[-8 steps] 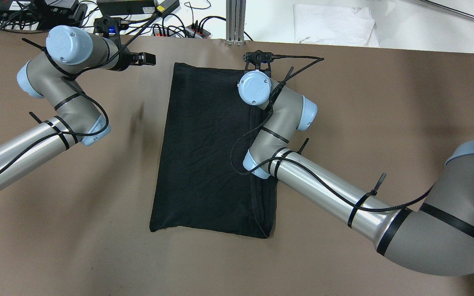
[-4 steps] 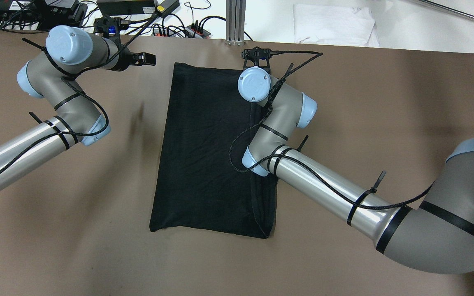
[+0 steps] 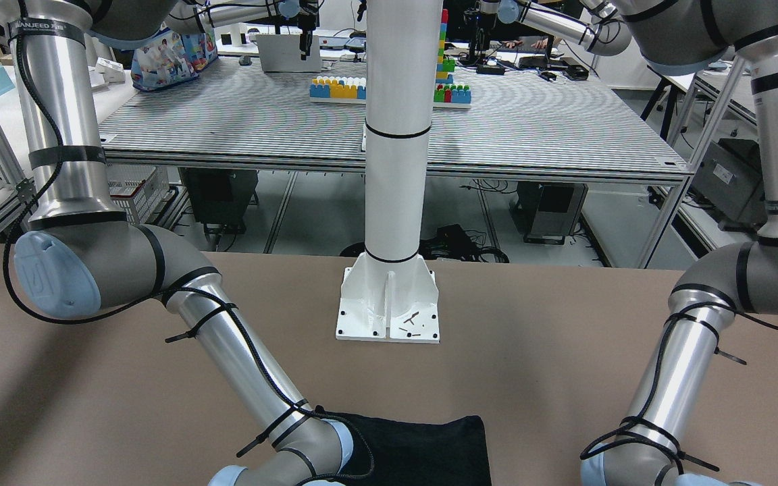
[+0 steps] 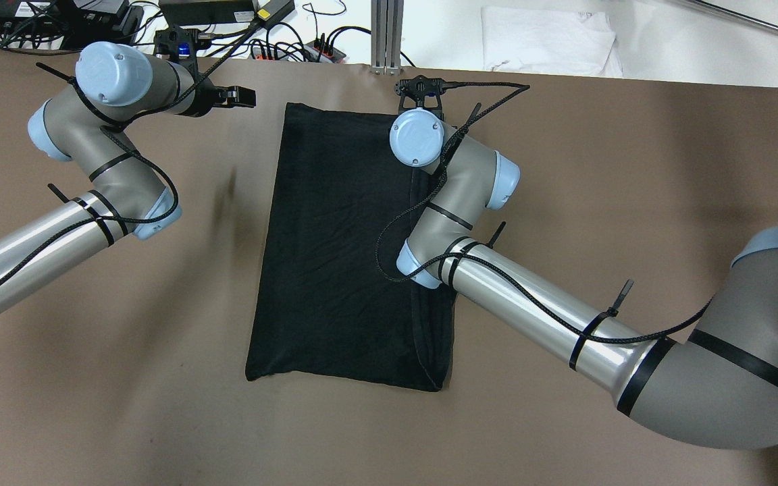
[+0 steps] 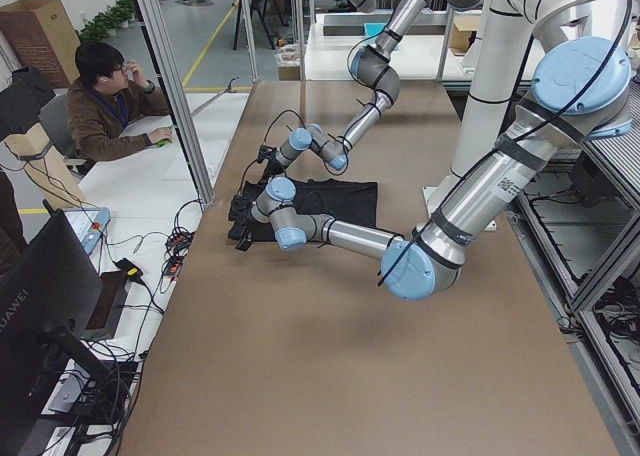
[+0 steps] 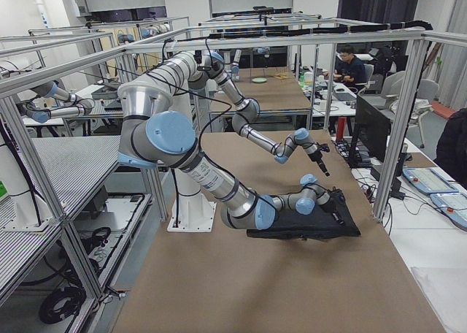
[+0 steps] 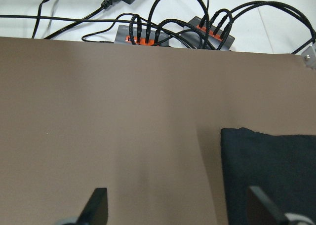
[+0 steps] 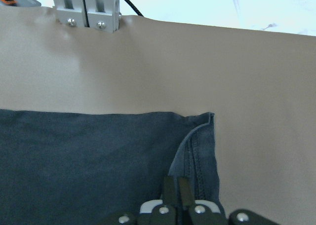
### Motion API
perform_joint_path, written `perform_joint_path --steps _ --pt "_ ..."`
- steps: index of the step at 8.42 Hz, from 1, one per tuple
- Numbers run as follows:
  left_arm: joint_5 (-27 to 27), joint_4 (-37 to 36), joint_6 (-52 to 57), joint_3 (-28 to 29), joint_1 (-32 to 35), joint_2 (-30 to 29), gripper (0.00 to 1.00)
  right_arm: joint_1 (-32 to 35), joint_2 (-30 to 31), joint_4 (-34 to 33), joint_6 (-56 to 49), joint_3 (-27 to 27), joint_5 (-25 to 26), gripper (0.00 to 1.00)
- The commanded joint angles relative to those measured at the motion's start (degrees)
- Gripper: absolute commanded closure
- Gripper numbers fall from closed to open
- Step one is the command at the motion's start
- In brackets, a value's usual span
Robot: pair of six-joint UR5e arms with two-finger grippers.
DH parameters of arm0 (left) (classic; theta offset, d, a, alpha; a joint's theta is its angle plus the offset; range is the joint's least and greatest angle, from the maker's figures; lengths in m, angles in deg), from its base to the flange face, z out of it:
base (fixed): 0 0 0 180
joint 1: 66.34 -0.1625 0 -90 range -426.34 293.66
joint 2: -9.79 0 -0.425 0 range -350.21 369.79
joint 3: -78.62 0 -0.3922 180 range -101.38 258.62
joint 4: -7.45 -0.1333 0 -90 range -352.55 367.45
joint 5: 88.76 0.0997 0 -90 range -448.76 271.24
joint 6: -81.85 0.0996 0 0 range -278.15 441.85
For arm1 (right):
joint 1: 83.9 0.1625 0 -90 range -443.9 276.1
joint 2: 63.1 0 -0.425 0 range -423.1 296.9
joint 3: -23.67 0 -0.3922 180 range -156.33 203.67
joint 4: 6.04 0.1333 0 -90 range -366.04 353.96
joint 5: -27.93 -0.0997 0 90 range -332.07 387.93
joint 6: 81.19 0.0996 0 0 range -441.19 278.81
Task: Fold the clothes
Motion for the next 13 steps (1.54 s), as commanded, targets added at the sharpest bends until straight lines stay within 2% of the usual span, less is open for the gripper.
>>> perform_joint_path --steps 1,2,5,6,7,8,12,13 --pt "0.00 0.00 -0.05 0.00 0.00 -0.08 0.00 -0.16 0.06 -0.06 -0.09 0.17 0.27 0.58" --pt "0.00 0.00 -0.05 0.00 0.00 -0.08 0.00 -0.16 0.06 0.02 -0.09 0.60 0.27 0.52" --pt "0.09 0.00 -0.05 0.00 -0.09 -0.17 0.00 -0.51 0.06 0.02 -0.09 1.22 0.61 0.59" --pt "0.09 0.00 -0.05 0.00 -0.17 -0.17 0.00 -0.51 0.06 0.02 -0.09 1.22 0.62 0.71" --pt "0.09 0.00 -0.05 0.00 -0.26 -0.34 0.00 -0.51 0.06 0.02 -0.09 1.22 0.62 0.90" --pt "0.09 0.00 -0.05 0.00 -0.26 -0.35 0.00 -0.42 0.06 0.02 0.00 1.13 0.62 1.00" --pt "0.18 0.00 -0.14 0.00 -0.26 -0.61 0.00 1.07 0.41 0.02 -0.18 -0.18 -0.08 1.00" --pt "0.26 -0.09 -0.23 0.09 -0.26 -0.96 0.00 1.33 2.41 0.02 -0.61 -2.62 -0.17 1.00"
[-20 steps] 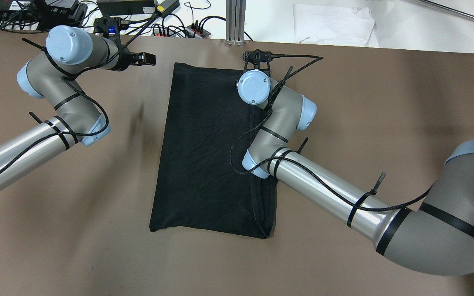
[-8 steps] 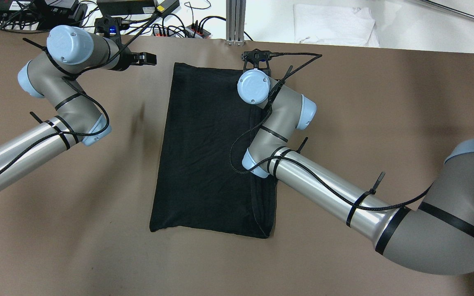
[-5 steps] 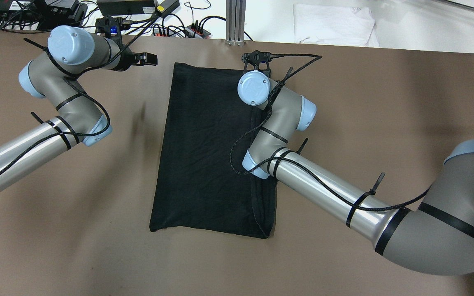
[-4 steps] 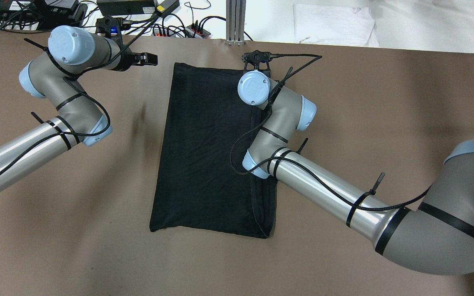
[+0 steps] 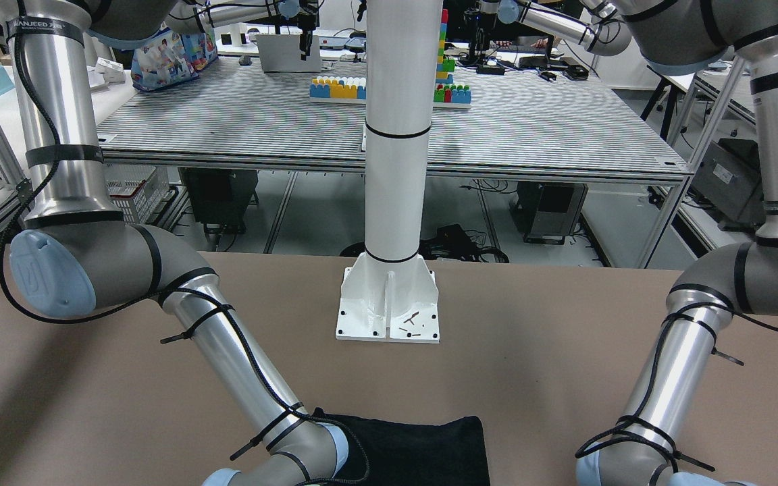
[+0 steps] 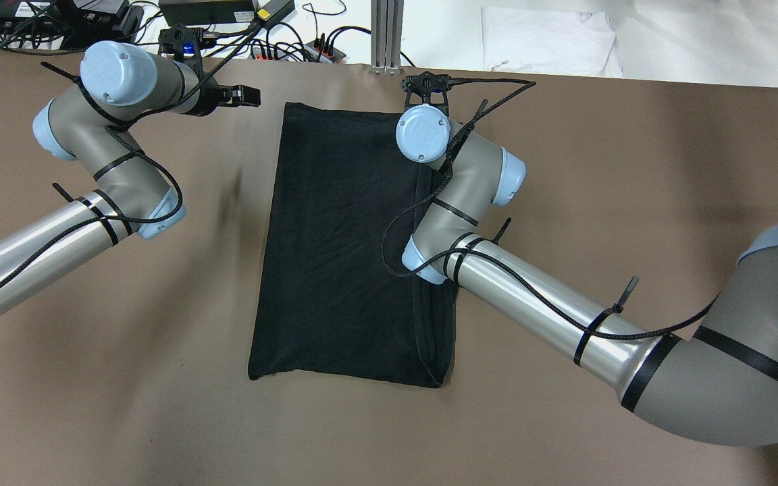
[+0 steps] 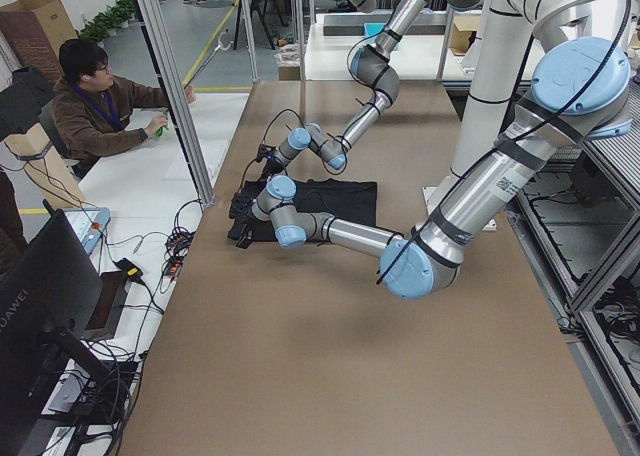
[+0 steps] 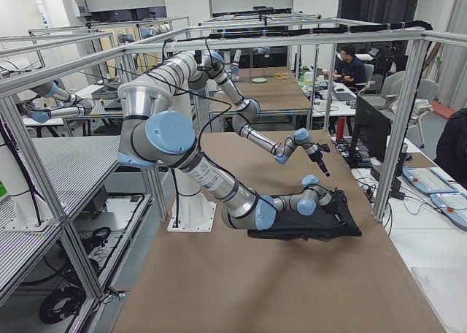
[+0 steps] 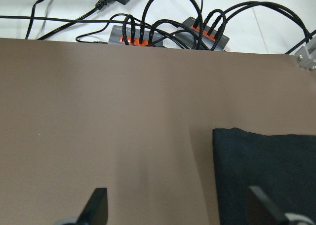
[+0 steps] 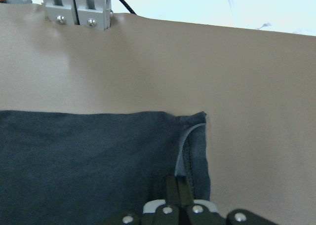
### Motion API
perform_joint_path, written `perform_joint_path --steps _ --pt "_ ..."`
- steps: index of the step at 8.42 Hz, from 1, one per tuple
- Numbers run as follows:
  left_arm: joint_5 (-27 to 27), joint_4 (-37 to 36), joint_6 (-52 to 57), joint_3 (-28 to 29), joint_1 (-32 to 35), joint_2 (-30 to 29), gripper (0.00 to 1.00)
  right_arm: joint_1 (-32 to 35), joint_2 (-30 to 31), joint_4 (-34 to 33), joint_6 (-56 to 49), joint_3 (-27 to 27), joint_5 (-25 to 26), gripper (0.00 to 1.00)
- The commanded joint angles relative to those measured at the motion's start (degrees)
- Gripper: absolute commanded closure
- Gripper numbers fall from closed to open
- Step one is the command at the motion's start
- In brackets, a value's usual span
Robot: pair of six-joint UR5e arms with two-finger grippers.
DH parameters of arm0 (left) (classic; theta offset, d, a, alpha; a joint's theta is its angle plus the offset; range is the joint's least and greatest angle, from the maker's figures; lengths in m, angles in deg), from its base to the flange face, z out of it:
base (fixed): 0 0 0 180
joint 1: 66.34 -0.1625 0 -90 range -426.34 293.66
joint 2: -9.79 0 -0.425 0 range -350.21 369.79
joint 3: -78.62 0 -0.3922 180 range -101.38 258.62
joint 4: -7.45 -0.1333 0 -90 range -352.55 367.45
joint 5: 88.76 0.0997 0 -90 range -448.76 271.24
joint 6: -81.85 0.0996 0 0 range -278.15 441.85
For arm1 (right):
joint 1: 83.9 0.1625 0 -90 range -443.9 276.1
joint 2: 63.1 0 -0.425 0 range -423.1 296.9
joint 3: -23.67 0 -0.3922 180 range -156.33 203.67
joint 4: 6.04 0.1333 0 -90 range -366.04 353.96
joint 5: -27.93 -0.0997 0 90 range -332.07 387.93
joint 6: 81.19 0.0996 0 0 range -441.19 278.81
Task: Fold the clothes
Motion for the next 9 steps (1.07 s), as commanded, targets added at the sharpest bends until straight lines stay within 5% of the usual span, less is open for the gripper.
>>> perform_joint_path --steps 1,2,4,9 --pt "0.10 -0.17 -0.28 0.08 0.00 -0.58 0.00 0.88 5.16 0.00 -2.04 -5.90 -0.19 1.00" --pt "0.19 -0.26 -0.45 0.61 0.00 -1.02 0.00 1.23 6.15 0.00 -3.10 -6.71 -0.19 0.97" --pt "0.19 -0.26 -0.63 1.66 0.00 -2.07 0.00 1.33 6.16 0.00 -3.02 -6.90 -0.28 0.06" --pt "0.19 -0.43 -0.81 2.37 0.00 -3.13 0.00 0.54 6.24 -5.00 1.62 -11.38 -2.30 0.06"
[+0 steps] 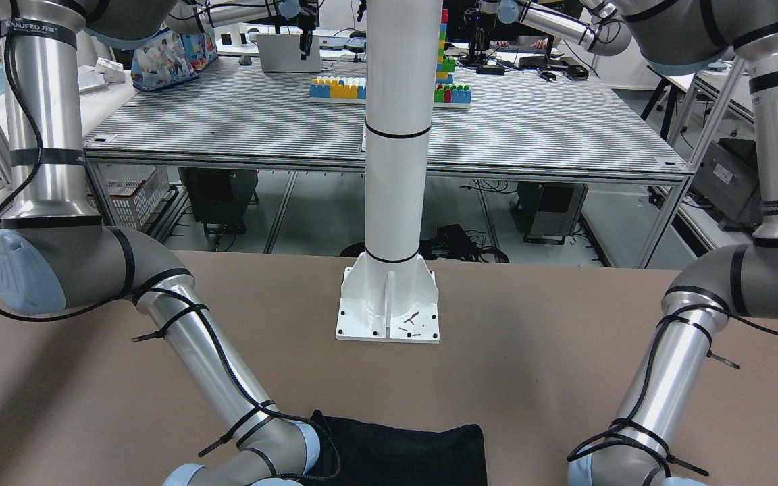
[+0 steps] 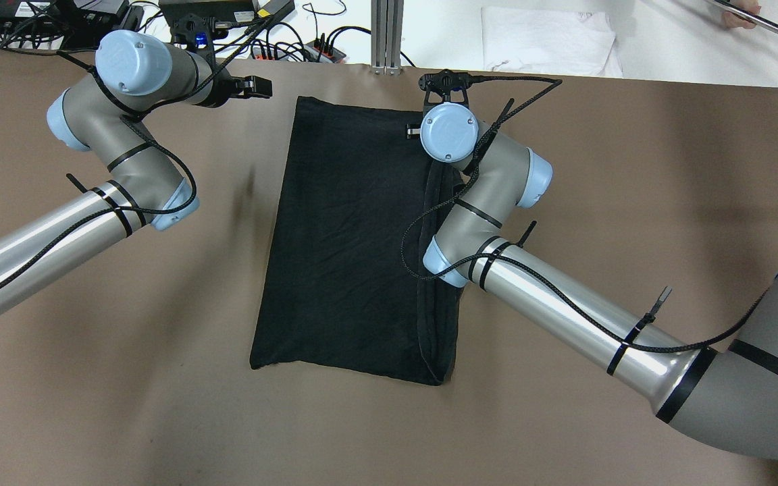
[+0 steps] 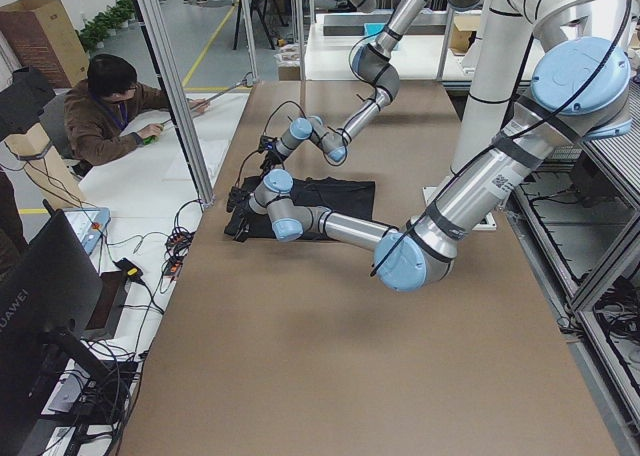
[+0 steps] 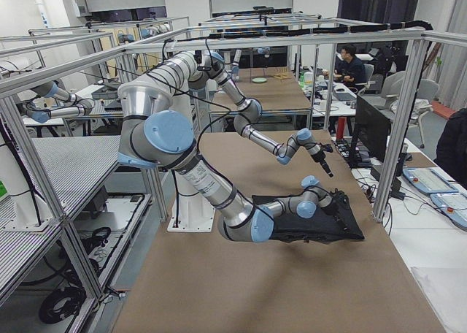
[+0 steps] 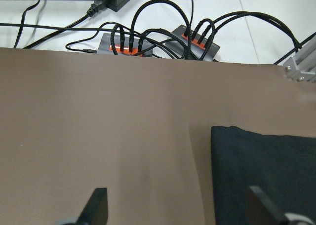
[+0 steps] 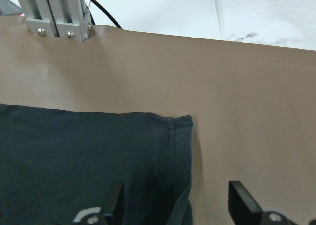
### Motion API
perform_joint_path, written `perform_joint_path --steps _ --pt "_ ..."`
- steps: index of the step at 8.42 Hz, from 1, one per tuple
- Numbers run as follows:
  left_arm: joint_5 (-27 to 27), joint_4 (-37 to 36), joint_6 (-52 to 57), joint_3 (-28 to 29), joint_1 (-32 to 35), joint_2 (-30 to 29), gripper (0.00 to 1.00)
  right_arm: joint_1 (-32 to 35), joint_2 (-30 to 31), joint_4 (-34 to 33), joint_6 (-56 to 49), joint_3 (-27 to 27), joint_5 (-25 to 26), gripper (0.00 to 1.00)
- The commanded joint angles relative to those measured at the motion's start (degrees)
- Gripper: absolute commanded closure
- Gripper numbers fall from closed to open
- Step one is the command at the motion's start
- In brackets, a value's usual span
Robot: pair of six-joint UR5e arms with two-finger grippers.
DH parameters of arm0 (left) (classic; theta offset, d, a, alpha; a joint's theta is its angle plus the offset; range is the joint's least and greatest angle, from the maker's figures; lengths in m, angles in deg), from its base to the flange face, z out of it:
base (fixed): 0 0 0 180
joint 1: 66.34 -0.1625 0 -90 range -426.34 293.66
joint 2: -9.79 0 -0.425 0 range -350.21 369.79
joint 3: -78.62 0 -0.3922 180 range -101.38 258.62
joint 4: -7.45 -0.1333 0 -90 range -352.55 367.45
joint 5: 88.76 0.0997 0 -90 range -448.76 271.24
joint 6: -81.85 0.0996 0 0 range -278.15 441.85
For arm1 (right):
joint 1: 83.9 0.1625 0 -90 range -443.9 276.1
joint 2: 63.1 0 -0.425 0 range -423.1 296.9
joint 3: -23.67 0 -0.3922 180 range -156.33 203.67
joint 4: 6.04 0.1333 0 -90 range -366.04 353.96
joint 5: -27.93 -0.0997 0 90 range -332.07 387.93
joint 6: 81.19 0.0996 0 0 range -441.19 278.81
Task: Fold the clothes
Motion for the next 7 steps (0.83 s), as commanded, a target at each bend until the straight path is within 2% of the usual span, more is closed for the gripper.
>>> perform_joint_path --steps 1,5,6,7 --pt "0.00 -0.07 -0.03 0.25 0.00 -0.65 0.00 -1.08 0.78 -2.76 3.35 -1.16 -0.27 0.06" --pt "0.00 -0.07 -0.11 0.42 -0.09 -1.09 0.00 -1.44 2.55 -2.85 3.62 -1.33 -0.53 0.07" --pt "0.00 -0.07 -0.12 0.42 -0.09 -1.27 0.00 -1.18 2.98 -3.80 3.10 -2.82 -1.92 0.07" --pt "0.00 -0.07 -0.12 0.42 -0.09 -1.27 0.00 -0.65 4.73 -7.21 2.74 -6.83 -3.24 0.07"
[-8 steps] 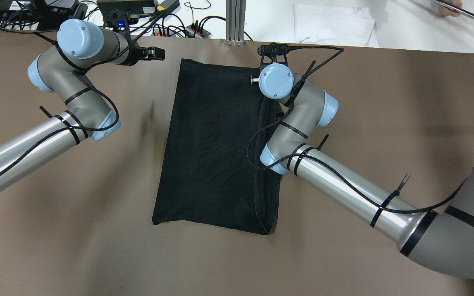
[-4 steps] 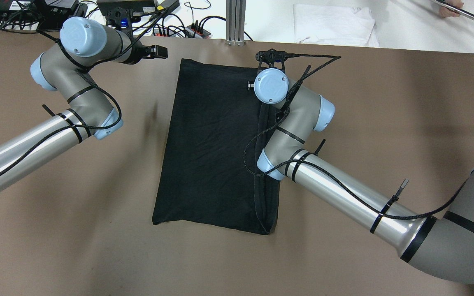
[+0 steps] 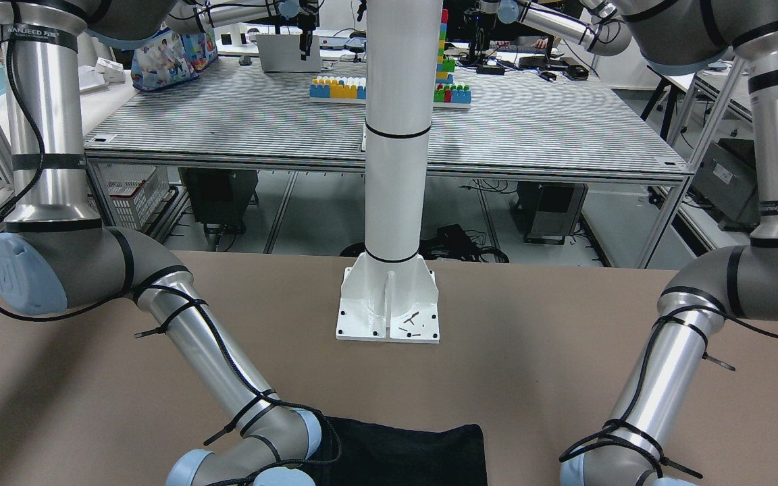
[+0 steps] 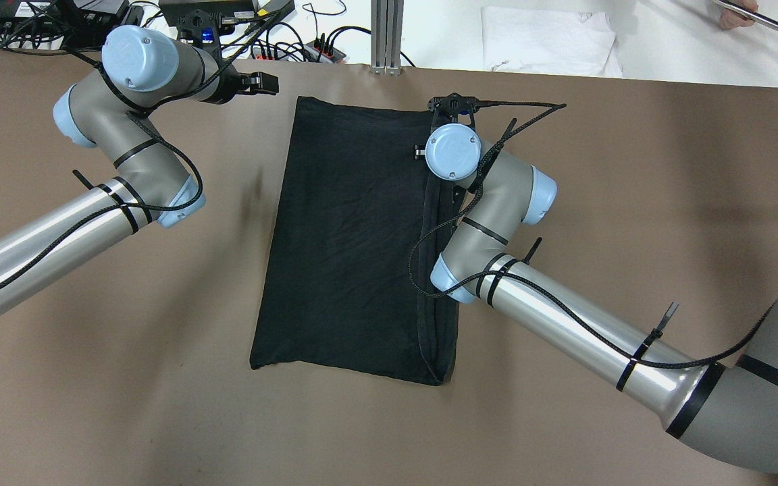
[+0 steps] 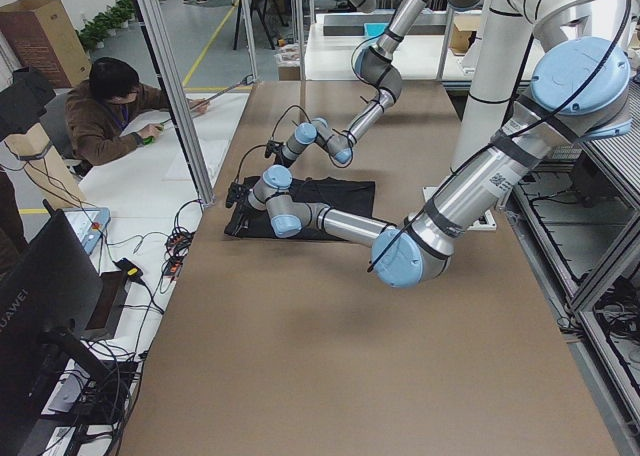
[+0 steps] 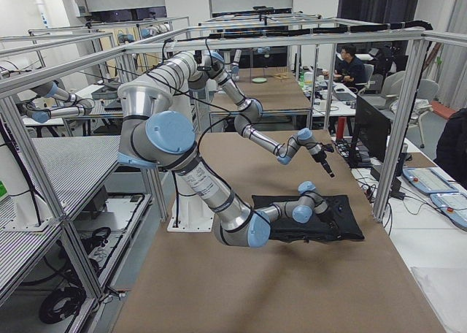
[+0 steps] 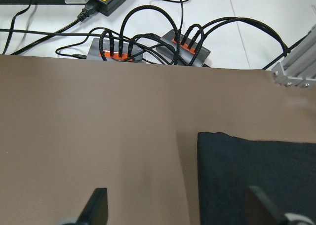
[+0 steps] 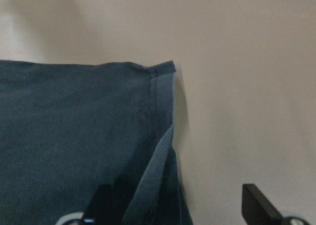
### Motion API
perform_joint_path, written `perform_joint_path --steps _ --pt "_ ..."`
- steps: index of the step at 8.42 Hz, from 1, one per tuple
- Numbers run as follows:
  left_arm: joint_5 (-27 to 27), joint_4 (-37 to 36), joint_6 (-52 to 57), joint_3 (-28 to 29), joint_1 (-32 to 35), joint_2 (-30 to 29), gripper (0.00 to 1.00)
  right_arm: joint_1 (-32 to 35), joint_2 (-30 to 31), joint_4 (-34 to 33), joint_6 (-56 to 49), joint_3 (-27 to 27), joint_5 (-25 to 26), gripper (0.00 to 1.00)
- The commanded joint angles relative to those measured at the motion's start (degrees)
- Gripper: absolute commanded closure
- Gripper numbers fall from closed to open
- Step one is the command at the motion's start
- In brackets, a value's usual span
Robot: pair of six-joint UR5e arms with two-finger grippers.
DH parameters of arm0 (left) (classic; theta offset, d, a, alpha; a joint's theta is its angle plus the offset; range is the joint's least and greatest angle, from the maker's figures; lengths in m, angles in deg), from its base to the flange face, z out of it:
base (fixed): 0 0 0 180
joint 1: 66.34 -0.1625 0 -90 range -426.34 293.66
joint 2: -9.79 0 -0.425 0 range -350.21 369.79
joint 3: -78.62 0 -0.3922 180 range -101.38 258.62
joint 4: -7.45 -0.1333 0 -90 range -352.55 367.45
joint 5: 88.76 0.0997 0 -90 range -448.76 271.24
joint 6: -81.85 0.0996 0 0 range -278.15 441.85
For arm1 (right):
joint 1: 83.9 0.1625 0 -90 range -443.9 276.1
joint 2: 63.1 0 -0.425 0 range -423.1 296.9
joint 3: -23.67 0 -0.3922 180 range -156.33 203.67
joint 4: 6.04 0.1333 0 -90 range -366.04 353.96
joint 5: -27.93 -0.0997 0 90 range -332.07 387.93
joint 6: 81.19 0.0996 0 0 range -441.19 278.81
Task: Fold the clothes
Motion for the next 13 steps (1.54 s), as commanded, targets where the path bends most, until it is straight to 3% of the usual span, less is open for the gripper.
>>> perform_joint_path --steps 1,3,6,8,11,13 --pt "0.00 0.00 -0.11 0.01 0.00 -0.13 0.00 0.89 4.26 -6.43 -1.64 -8.74 -2.97 0.07" --pt "0.00 0.00 -0.02 0.01 0.00 -0.13 0.00 0.54 8.75 -6.37 -2.00 -11.85 -2.98 0.07" --pt "0.00 0.00 -0.11 0.01 -0.09 -0.22 0.00 1.24 10.44 -6.36 -3.22 -13.60 -4.29 0.07" --pt "0.00 0.00 -0.11 0.01 -0.09 -0.22 0.00 3.17 10.09 -6.89 -2.88 -16.06 -11.57 0.06" --pt "0.00 0.00 -0.02 -0.08 -0.09 -0.22 0.00 2.21 7.19 -10.31 1.15 -15.46 -10.46 0.06" --pt "0.00 0.00 0.06 0.01 -0.09 -0.22 0.00 0.29 5.35 -9.88 2.04 -12.31 -5.12 0.06"
